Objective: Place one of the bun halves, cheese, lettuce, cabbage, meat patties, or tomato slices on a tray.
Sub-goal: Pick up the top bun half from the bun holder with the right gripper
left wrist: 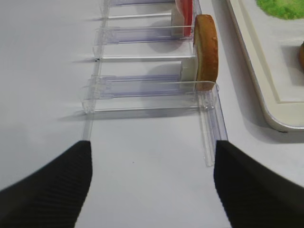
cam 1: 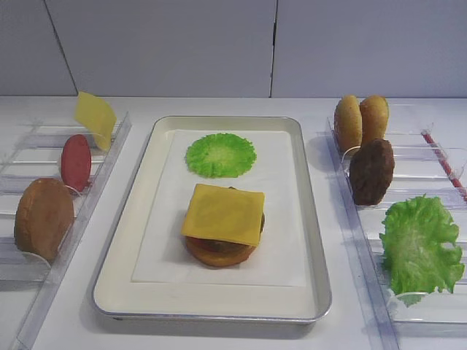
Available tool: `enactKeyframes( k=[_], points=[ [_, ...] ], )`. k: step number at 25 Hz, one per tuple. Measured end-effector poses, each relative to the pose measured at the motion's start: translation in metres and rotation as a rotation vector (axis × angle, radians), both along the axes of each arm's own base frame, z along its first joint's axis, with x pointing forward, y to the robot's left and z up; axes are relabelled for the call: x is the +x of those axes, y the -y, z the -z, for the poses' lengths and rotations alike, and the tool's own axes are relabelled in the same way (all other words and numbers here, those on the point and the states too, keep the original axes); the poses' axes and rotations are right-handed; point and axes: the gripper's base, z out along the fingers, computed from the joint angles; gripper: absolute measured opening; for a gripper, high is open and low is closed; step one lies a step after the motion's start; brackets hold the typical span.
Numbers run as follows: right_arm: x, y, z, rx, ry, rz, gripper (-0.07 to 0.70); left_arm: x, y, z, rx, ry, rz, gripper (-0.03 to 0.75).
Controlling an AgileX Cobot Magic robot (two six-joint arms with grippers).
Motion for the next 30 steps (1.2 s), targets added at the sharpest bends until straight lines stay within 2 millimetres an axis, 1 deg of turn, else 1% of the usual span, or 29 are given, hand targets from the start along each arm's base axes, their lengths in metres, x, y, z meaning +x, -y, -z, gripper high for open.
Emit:
enactKeyframes(
  k=[4,6,9,11,14,18,21,23,26,30],
  points=[
    [0.0,0.0,-0.001,0.0,0.004,0.0,0.489,0.0,0.0,0.0,0.0,0.0,0.0,0.533],
    [-0.002,-0.001,-0.007,0.013,0.032,-0.007,0.489,0.0,0.0,0.0,0.0,0.0,0.0,0.533],
    [-0.002,-0.004,-0.024,0.043,0.061,-0.027,0.489,0.0,0.0,0.0,0.0,0.0,0.0,0.533],
    [0.003,-0.006,-0.036,0.063,0.046,-0.037,0.489,0.0,0.0,0.0,0.0,0.0,0.0,0.533],
    [0.016,-0.011,-0.056,0.114,0.003,-0.063,0.489,0.0,0.0,0.0,0.0,0.0,0.0,0.533],
    [0.045,-0.018,-0.084,0.174,-0.07,-0.111,0.489,0.0,0.0,0.0,0.0,0.0,0.0,0.533],
    [0.071,-0.024,-0.104,0.187,-0.116,-0.164,0.489,0.0,0.0,0.0,0.0,0.0,0.0,0.533],
    [0.092,-0.027,-0.117,0.192,-0.141,-0.198,0.489,0.0,0.0,0.0,0.0,0.0,0.0,0.533],
    [0.125,-0.031,-0.132,0.207,-0.176,-0.23,0.489,0.0,0.0,0.0,0.0,0.0,0.0,0.533],
    [0.173,-0.036,-0.141,0.259,-0.242,-0.249,0.485,0.0,0.0,0.0,0.0,0.0,0.0,0.533]
  ],
)
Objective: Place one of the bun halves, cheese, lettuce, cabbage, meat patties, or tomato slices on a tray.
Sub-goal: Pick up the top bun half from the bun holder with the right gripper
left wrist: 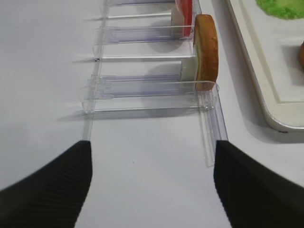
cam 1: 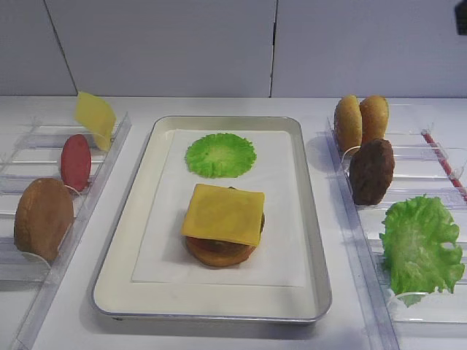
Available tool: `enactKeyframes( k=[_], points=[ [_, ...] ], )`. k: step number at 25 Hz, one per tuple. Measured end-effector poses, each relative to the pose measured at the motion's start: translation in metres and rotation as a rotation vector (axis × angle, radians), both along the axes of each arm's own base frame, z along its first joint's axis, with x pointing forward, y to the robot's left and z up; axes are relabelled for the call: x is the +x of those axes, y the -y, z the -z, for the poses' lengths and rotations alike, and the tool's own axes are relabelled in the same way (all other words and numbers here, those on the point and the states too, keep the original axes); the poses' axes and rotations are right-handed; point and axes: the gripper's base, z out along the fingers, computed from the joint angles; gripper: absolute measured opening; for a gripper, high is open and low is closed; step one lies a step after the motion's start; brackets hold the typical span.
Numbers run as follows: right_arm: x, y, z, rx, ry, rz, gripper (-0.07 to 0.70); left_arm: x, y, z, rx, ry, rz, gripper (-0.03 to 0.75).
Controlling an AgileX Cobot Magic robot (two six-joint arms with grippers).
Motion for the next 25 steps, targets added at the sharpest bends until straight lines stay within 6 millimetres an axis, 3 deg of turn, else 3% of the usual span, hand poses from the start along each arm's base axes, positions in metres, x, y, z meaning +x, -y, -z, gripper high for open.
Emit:
enactKeyframes(
  k=[6,11,15,21,25],
  points=[
    [0.072,-0.015,0.006,0.062,-0.116,-0.052,0.479,0.0,0.0,0.0,0.0,0.0,0.0,0.533],
    [0.119,-0.042,0.018,-0.045,-0.178,-0.102,0.474,0.0,0.0,0.0,0.0,0.0,0.0,0.533],
    [0.156,-0.046,0.033,-0.11,-0.238,-0.014,0.472,0.0,0.0,0.0,0.0,0.0,0.0,0.533],
    [0.197,-0.051,0.072,-0.128,-0.358,0.056,0.472,0.0,0.0,0.0,0.0,0.0,0.0,0.533],
    [0.215,-0.053,0.099,-0.138,-0.411,0.085,0.472,0.0,0.0,0.0,0.0,0.0,0.0,0.533]
  ],
)
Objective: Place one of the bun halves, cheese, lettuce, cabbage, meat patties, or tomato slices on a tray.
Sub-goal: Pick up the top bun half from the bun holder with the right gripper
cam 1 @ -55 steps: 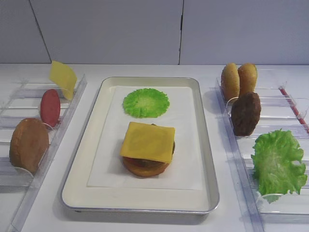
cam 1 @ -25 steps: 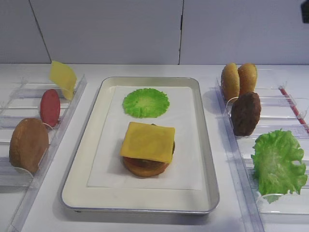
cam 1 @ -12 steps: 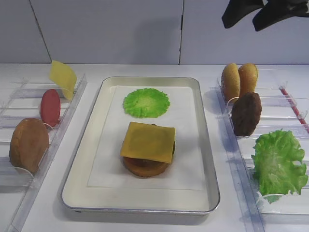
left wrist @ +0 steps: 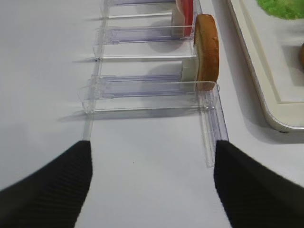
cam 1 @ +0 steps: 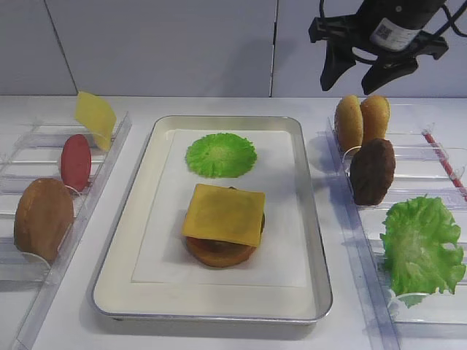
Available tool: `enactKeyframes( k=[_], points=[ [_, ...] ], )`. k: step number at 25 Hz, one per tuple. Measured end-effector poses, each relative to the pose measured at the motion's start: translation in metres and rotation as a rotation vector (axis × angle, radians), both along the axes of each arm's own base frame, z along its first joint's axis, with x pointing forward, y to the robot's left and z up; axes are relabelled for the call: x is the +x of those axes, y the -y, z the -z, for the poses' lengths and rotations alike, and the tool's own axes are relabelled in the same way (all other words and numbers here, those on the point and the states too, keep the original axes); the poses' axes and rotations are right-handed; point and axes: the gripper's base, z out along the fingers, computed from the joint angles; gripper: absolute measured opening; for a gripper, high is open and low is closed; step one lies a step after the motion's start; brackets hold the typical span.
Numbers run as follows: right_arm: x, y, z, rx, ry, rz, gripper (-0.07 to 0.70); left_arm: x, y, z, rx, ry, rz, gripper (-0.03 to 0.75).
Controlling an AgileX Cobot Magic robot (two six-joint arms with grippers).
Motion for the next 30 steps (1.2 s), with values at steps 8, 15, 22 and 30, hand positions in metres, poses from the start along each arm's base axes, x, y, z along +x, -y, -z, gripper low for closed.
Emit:
enactKeyframes(
  k=[8,15,22,30],
  points=[
    [0.015,0.004,0.012,-0.041,0.04,0.08,0.472,0.0,0.0,0.0,0.0,0.0,0.0,0.533],
    [0.028,0.003,0.024,-0.053,0.037,0.087,0.472,0.0,0.0,0.0,0.0,0.0,0.0,0.533],
    [0.035,0.003,0.036,-0.081,0.027,0.091,0.472,0.0,0.0,0.0,0.0,0.0,0.0,0.533],
    [0.042,0.003,0.052,-0.1,-0.001,0.097,0.472,0.0,0.0,0.0,0.0,0.0,0.0,0.533]
  ],
)
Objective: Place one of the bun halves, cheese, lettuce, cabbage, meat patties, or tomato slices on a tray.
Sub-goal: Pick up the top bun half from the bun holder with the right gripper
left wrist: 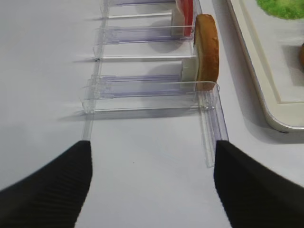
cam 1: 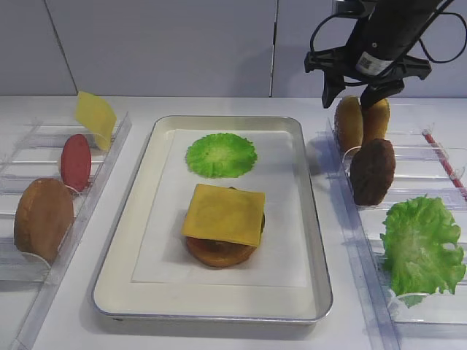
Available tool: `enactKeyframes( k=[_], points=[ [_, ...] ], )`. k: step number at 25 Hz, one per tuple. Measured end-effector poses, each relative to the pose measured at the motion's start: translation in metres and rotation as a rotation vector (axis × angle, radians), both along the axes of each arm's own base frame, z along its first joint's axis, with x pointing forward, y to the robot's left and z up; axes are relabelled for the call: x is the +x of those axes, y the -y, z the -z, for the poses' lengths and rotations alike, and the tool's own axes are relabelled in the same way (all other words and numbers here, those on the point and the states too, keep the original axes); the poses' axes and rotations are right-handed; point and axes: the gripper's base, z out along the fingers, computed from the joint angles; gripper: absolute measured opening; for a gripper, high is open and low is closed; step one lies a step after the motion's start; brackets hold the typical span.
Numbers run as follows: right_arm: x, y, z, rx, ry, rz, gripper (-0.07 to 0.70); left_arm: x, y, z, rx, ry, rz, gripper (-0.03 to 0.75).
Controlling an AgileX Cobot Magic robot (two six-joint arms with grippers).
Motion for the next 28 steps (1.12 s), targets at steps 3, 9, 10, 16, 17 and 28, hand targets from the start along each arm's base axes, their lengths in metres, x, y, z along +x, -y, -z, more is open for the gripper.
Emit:
enactKeyframes(
  k=[3,9,10,16,17,28],
  points=[
    [0.002,0.0,0.002,0.001,0.004,0.002,0.472,0.0,0.0,0.0,0.0,0.0,0.0,0.533],
    [0.003,0.001,0.003,-0.016,0.005,0.008,0.405,0.0,0.0,0.0,0.0,0.0,0.0,0.533],
    [0.003,0.001,0.003,-0.018,0.006,0.009,0.387,0.0,0.0,0.0,0.0,0.0,0.0,0.533],
    [0.003,0.002,0.003,-0.027,0.007,0.014,0.356,0.0,0.0,0.0,0.0,0.0,0.0,0.533],
    [0.003,0.002,0.003,-0.027,0.007,0.016,0.356,0.0,0.0,0.0,0.0,0.0,0.0,0.533],
    [0.006,0.001,0.013,-0.033,-0.017,0.013,0.352,0.0,0.0,0.0,0.0,0.0,0.0,0.533]
  ],
)
